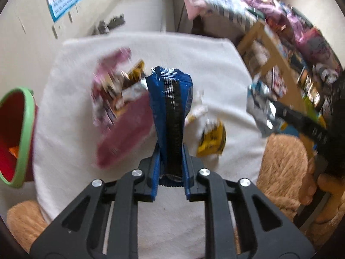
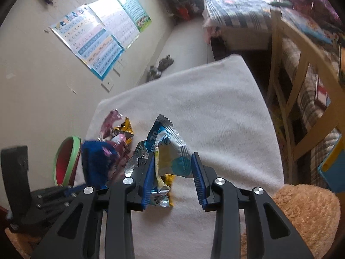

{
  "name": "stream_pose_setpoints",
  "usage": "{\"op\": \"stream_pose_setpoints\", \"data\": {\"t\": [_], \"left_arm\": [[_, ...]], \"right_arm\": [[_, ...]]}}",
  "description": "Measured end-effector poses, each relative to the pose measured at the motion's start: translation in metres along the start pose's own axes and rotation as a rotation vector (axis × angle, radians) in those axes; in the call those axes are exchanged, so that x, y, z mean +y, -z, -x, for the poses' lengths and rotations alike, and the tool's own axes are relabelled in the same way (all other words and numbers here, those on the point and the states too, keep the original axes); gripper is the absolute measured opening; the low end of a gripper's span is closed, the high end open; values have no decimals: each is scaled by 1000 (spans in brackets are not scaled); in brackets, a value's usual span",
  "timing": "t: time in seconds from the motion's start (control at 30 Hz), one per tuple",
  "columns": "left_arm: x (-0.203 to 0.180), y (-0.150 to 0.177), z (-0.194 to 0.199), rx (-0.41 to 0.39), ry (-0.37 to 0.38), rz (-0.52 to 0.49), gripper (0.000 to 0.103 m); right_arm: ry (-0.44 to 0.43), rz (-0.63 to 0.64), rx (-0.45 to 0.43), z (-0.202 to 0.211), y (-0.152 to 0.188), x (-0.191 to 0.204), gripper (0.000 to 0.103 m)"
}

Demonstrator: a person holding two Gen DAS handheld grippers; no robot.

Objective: Collect trash
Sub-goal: 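Carry both wrappers over the red bucket and open both grippers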

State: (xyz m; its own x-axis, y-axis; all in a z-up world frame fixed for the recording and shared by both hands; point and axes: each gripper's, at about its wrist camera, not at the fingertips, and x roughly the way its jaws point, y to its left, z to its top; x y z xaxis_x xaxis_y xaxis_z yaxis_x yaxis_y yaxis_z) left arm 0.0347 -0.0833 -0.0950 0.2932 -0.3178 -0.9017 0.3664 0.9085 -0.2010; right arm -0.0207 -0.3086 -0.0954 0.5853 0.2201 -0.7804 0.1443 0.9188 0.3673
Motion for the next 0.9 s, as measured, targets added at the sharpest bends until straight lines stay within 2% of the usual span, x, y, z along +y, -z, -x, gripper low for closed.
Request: {"op": "stream_pose_setpoints", "data": {"t": [0.17, 0.37, 0.57, 0.9], "left_arm": [[18, -18, 32, -107, -4, 32, 17], [51, -16, 61, -199, -7, 113, 17], [84, -2, 77, -245, -45, 185, 17], [137, 21, 94, -286, -88, 290, 17]], "right_arm": [[14, 40, -43, 8, -12, 27, 34], [2, 124, -81, 14, -25, 71, 34], [-25, 209, -85, 9, -26, 113, 34], [-45, 318, -54, -4, -18, 158, 34]]}}
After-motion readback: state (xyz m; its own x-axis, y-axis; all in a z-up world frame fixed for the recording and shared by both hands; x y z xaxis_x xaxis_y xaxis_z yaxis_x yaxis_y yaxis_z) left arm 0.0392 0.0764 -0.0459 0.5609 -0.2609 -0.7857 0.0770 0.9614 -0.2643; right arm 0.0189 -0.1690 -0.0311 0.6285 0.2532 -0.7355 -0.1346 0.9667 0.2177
